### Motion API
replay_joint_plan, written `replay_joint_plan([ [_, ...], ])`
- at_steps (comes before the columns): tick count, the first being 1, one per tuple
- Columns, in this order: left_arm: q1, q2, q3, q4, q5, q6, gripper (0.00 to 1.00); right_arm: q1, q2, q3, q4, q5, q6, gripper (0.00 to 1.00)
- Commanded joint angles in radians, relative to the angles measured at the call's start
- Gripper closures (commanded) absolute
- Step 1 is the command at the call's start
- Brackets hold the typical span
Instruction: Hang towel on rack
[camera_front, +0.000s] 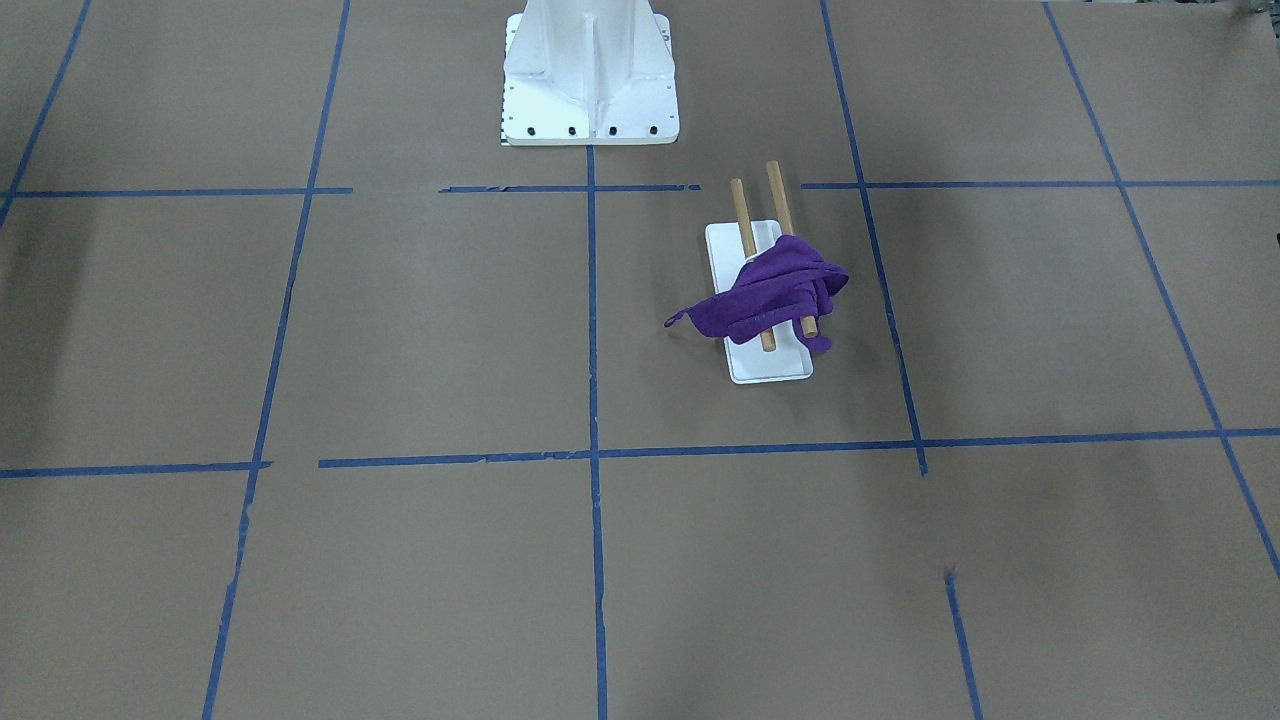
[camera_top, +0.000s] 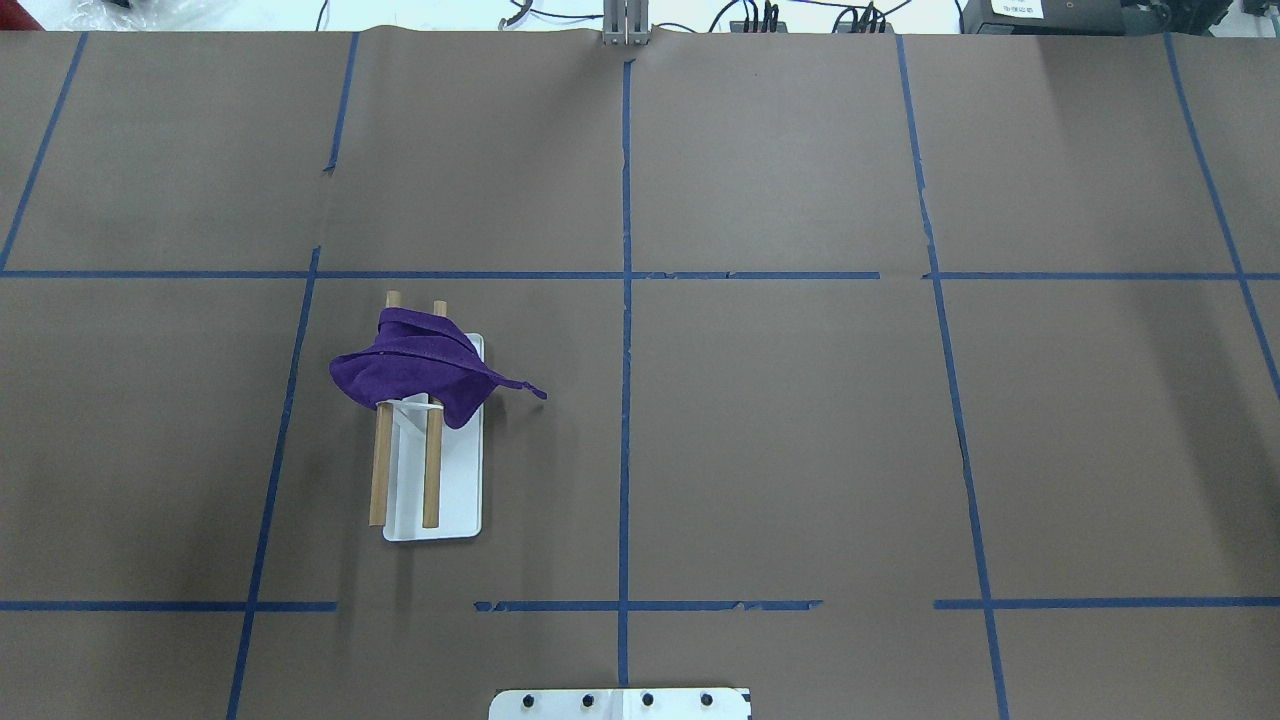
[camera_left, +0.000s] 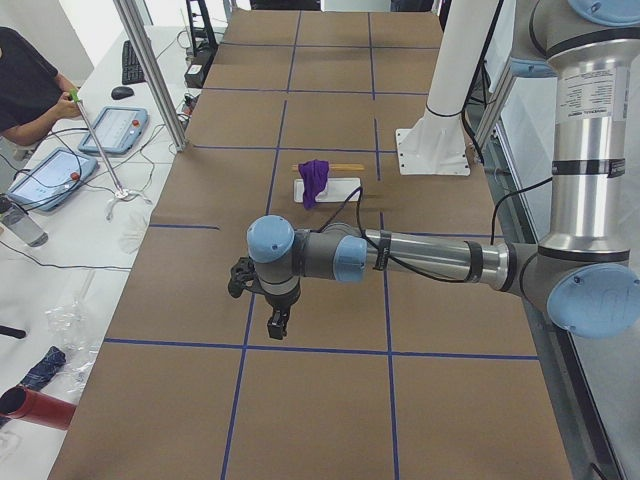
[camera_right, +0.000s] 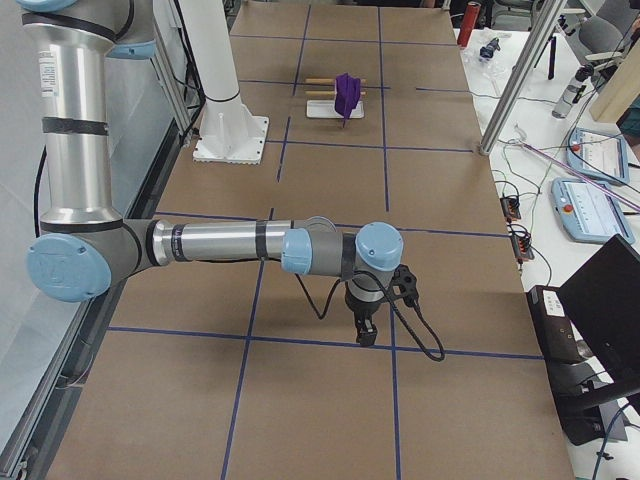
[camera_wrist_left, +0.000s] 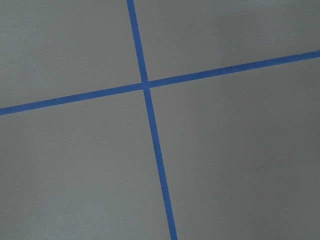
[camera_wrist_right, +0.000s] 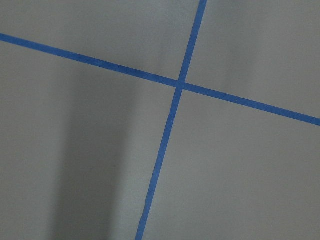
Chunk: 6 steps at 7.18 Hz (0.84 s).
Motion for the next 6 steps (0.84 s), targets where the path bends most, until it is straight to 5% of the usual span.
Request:
replay_joint_plan([
  [1, 0.000, 0.004, -0.008, -0.007, -0.002, 0.005, 0.00, 0.000, 0.000, 0.000, 0.001, 0.002, 0.001, 0.00],
  [4, 0.001, -0.013, -0.018, -0.090, 0.006, 0.001, 0.00, 0.001, -0.003, -0.002, -0.001, 0.000, 0.000, 0.00],
  [6, 0.000, -0.028, -0.039, -0.029, 0.004, 0.004, 0.00, 0.001, -0.005, 0.000, -0.001, 0.003, 0.003, 0.00],
])
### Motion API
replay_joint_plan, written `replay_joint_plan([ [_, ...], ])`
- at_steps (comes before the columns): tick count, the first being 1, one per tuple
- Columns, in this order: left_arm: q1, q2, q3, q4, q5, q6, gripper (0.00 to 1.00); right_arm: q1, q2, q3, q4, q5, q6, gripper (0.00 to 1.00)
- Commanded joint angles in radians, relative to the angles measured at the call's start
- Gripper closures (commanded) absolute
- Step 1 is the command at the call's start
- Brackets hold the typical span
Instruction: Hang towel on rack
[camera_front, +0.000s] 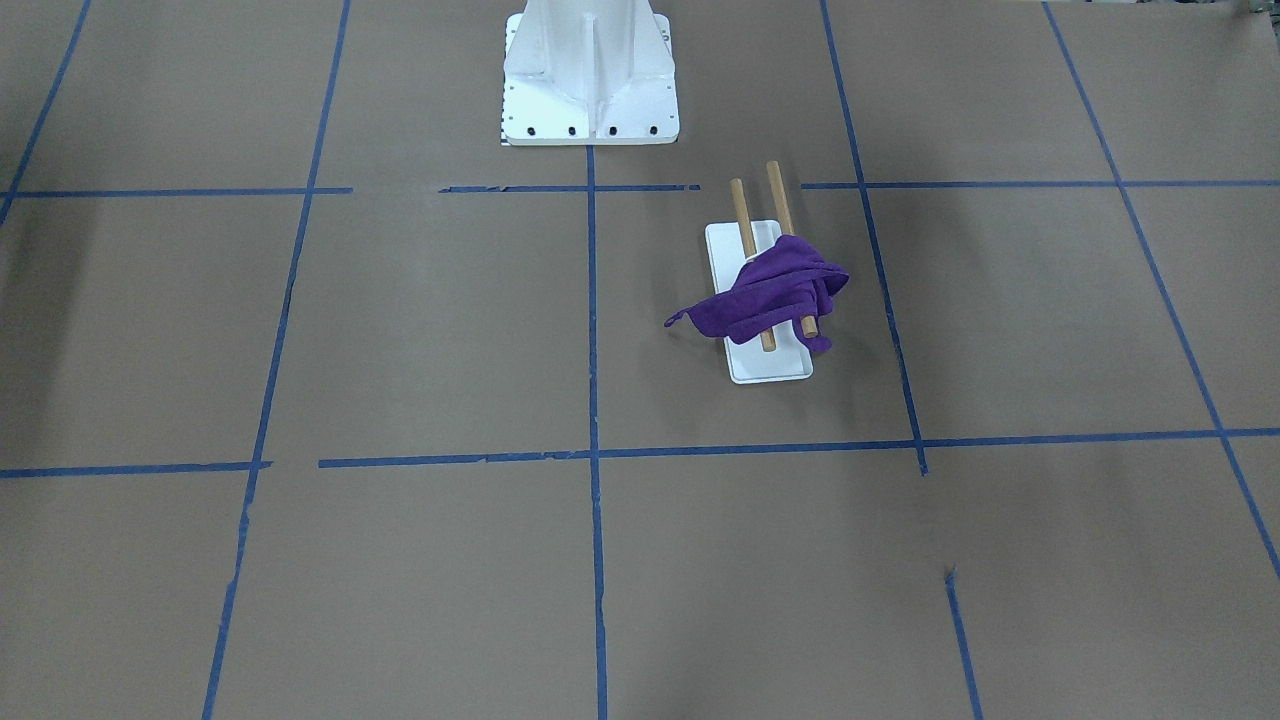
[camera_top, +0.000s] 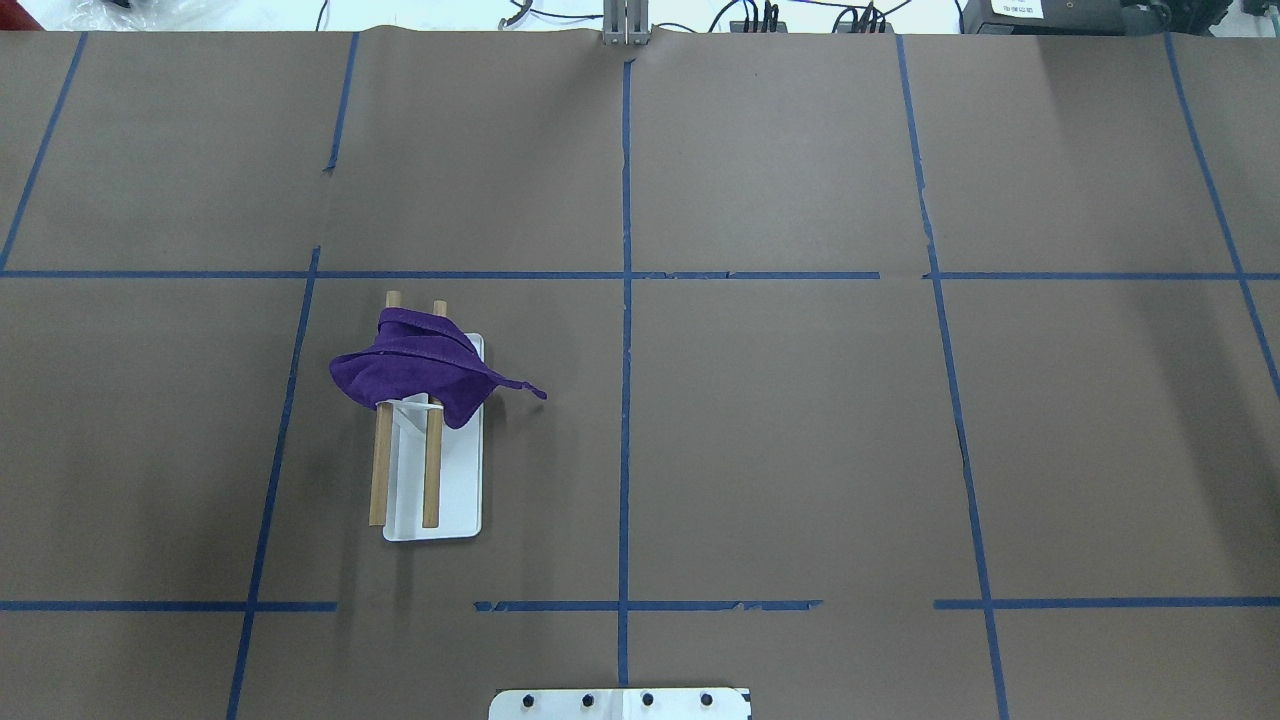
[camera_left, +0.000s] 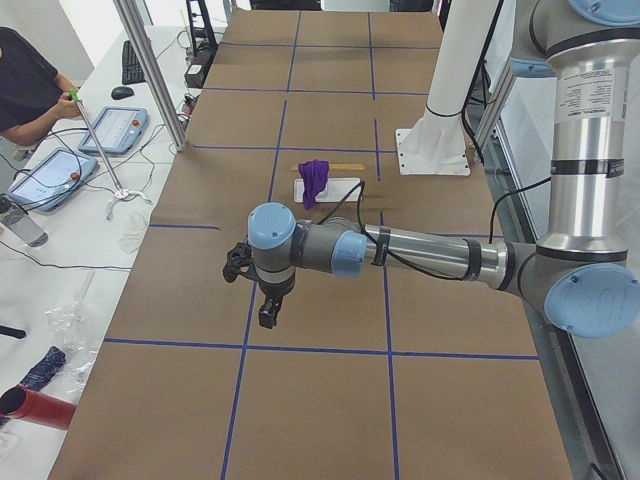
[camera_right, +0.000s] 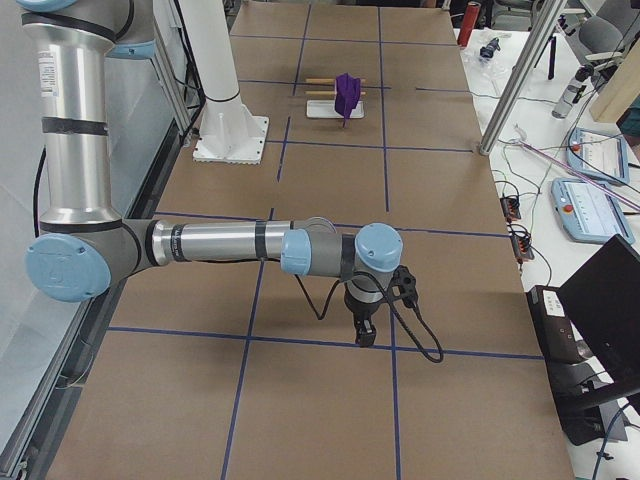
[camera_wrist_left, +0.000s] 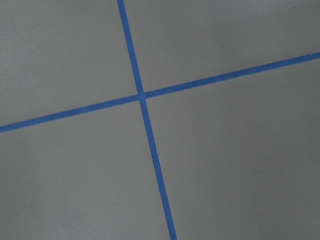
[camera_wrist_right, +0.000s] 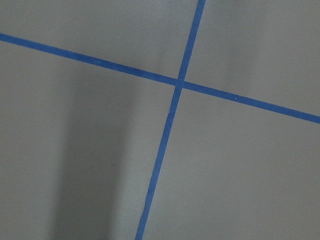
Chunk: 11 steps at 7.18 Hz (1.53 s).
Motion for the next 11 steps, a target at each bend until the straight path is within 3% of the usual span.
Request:
replay_joint_plan([
  [1, 0.000, -0.010, -0.021, 0.028, 0.001, 0.005, 0.00, -0.001, -0.012, -0.002, 0.000, 0.006, 0.003, 0.00],
  [4, 0.000, -0.009, -0.029, 0.030, 0.001, 0.003, 0.00, -0.001, -0.026, -0.004, 0.003, 0.058, 0.034, 0.00],
  [11, 0.005, -0.017, -0.047, 0.028, 0.001, 0.003, 0.00, -0.001, -0.028, 0.001, 0.003, 0.059, 0.037, 0.00],
])
